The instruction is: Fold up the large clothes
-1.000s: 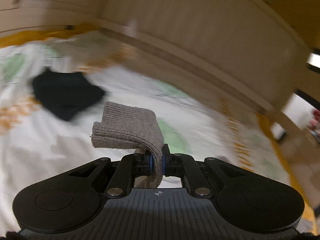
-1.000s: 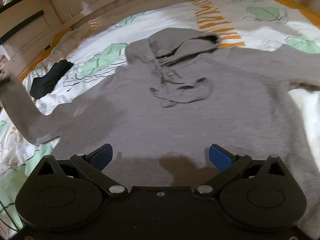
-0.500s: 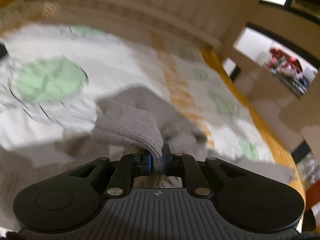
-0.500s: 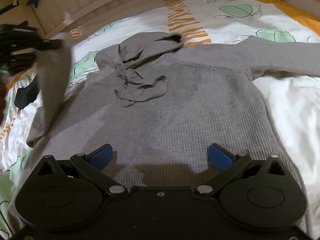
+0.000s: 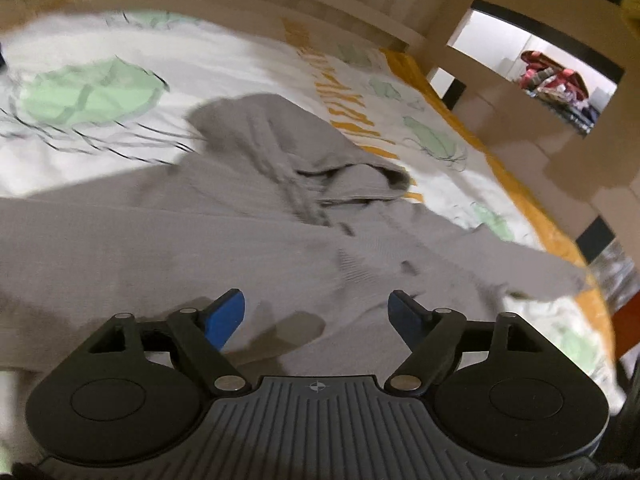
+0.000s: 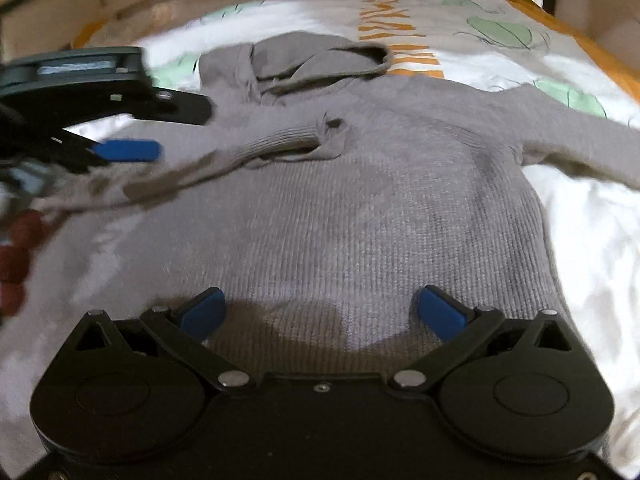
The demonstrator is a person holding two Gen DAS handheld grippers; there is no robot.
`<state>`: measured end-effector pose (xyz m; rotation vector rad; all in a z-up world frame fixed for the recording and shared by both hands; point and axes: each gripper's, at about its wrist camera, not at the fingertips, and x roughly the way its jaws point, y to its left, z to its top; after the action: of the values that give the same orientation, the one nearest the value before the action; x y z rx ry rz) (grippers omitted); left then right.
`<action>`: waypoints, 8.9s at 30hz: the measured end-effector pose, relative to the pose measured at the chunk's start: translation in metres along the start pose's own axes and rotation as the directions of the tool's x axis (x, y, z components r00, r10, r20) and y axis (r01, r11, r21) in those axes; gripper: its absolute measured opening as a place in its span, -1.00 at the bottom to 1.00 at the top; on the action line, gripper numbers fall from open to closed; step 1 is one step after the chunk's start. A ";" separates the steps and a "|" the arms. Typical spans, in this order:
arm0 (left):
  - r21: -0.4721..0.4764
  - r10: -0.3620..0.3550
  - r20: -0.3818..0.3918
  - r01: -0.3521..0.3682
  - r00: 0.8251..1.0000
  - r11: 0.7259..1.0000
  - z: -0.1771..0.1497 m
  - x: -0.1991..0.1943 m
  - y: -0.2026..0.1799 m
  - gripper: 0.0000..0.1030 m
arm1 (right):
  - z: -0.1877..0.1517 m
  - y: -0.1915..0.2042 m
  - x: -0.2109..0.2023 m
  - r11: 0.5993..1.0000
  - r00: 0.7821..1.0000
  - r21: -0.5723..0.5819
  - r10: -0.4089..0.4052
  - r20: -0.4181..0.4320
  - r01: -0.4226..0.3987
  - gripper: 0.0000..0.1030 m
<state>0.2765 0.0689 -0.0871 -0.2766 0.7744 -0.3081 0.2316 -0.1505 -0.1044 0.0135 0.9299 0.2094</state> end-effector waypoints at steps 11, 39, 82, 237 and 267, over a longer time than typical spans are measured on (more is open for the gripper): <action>0.003 0.151 -0.036 -0.151 0.988 0.989 -0.044 -0.036 0.050 0.51 | 0.034 -0.013 -0.016 0.991 0.992 0.063 0.117 0.037 -0.120 0.79; 0.043 0.196 0.017 -0.197 0.980 0.979 -0.061 -0.032 0.047 0.55 | 0.101 -0.005 0.009 0.977 0.965 0.096 0.166 0.201 -0.188 -0.72; 0.040 0.338 0.043 -0.340 0.940 0.940 -0.017 0.009 0.069 0.66 | 0.085 -0.110 0.035 0.944 0.986 0.300 0.100 0.134 -0.137 0.04; -0.131 0.190 -0.099 -0.202 0.977 0.971 0.023 0.014 0.072 0.51 | 0.040 -0.033 0.009 0.948 0.933 0.074 0.288 0.215 -0.310 0.31; -0.164 0.035 0.222 0.002 0.974 0.987 0.100 -0.069 0.045 -0.91 | 0.030 -0.088 0.002 0.930 0.933 0.269 0.159 0.322 -0.252 0.45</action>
<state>0.3090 0.1491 0.0094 -0.4512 0.5782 -0.1931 0.2721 -0.2339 -0.0974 0.4246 0.6517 0.2500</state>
